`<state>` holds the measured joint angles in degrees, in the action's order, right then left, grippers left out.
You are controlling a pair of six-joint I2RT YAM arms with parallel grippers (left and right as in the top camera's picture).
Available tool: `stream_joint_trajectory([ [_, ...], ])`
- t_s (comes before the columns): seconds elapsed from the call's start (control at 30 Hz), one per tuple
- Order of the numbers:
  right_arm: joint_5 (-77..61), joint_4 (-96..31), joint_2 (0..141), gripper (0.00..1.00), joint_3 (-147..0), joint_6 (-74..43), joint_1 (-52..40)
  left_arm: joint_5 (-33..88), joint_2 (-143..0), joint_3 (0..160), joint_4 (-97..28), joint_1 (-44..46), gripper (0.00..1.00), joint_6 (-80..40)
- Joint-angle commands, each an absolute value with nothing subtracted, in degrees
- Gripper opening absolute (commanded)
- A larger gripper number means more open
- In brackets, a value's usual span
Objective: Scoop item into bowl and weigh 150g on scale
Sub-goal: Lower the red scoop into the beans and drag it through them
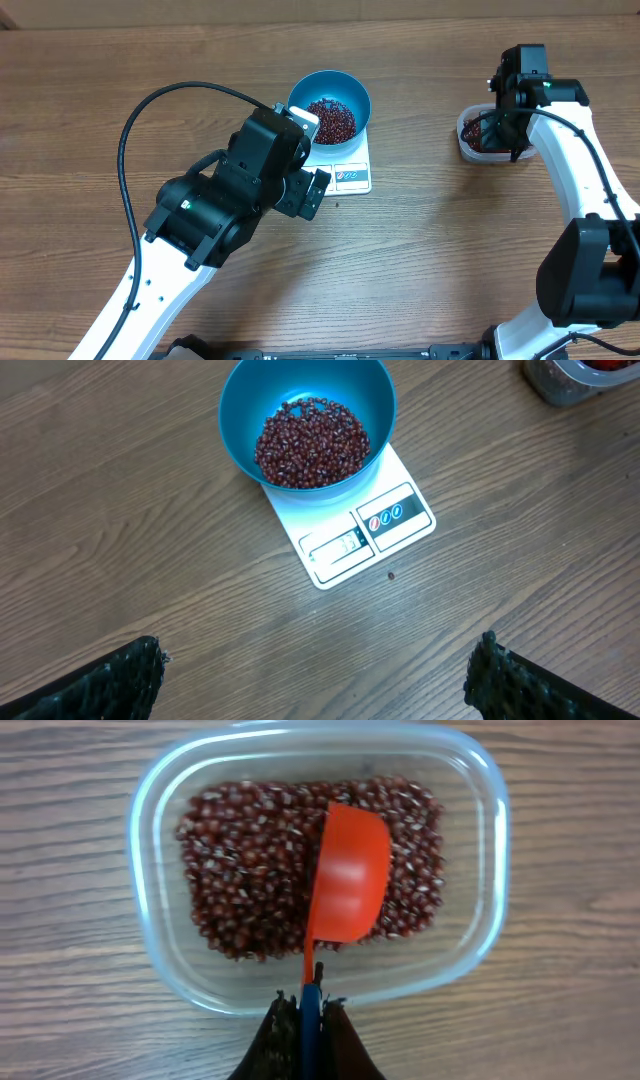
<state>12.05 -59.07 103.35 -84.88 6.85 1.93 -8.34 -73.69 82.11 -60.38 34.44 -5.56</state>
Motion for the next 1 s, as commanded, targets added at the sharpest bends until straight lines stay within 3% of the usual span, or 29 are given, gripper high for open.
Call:
stream_joint_trajectory([
  [0.0,9.8,-58.6,103.3,0.04,-85.6,9.1,2.0,-7.9,-74.0,82.3,-60.2,34.0,1.00,-4.7],
  [0.97,1.0,-59.5,103.7,0.04,-85.5,14.1,2.0,-7.9,-74.0,82.3,-60.2,34.0,1.00,-4.7],
])
